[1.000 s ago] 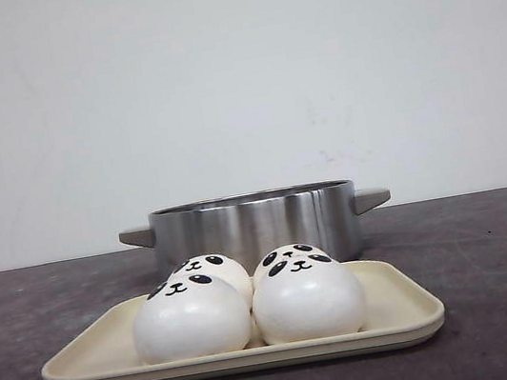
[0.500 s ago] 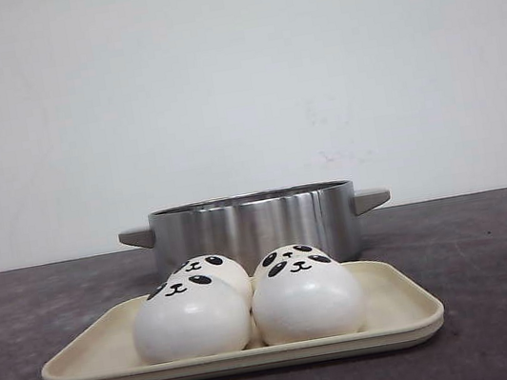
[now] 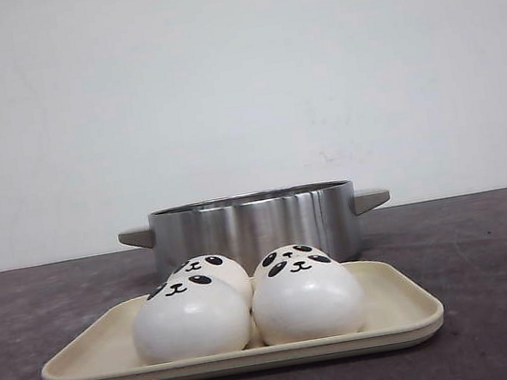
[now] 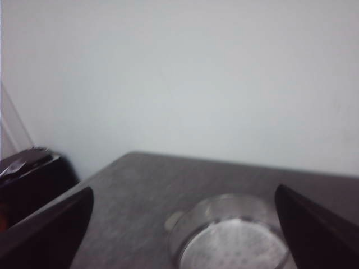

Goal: Steam buns

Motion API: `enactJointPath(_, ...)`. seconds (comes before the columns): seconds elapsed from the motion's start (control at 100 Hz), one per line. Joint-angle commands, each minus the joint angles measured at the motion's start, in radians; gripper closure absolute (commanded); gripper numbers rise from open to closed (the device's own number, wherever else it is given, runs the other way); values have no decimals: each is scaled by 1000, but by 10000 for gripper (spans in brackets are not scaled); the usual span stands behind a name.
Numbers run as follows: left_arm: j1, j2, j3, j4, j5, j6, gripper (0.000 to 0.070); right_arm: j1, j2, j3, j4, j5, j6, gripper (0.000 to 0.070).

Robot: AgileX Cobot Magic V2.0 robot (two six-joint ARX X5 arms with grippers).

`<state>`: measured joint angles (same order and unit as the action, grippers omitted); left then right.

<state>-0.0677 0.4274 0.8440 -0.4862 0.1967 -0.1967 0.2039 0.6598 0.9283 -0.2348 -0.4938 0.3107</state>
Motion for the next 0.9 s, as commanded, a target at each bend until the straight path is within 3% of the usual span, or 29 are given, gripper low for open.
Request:
enactJointPath(0.0, -17, 11, 7, -8, 33, 13, 133, 44, 56, 28, 10, 12, -1, 85)
enactJointPath(0.18, -56, 13, 7, -39, 42, 21, 133, 278, 240, 79, -53, 200, -4, 85)
enactJointPath(0.28, -75, 13, 7, -44, 41, 29, 133, 403, 376, 150, -195, 348, 8, 85)
enactJointPath(0.35, -92, 13, 7, -44, 40, 30, 133, 460, 485, 217, -318, 409, 32, 85)
enactJointPath(0.51, -133, 13, 7, -44, 40, 31, 134, 511, 700, 333, -478, 416, 60, 84)
enactJointPath(0.82, -196, 10, 7, -49, 40, 31, 137, 520, 974, 362, -514, 366, 150, 88)
enactJointPath(0.89, -206, 10, 7, -49, 40, 31, 138, 520, 1020, 362, -499, 368, 153, 156)
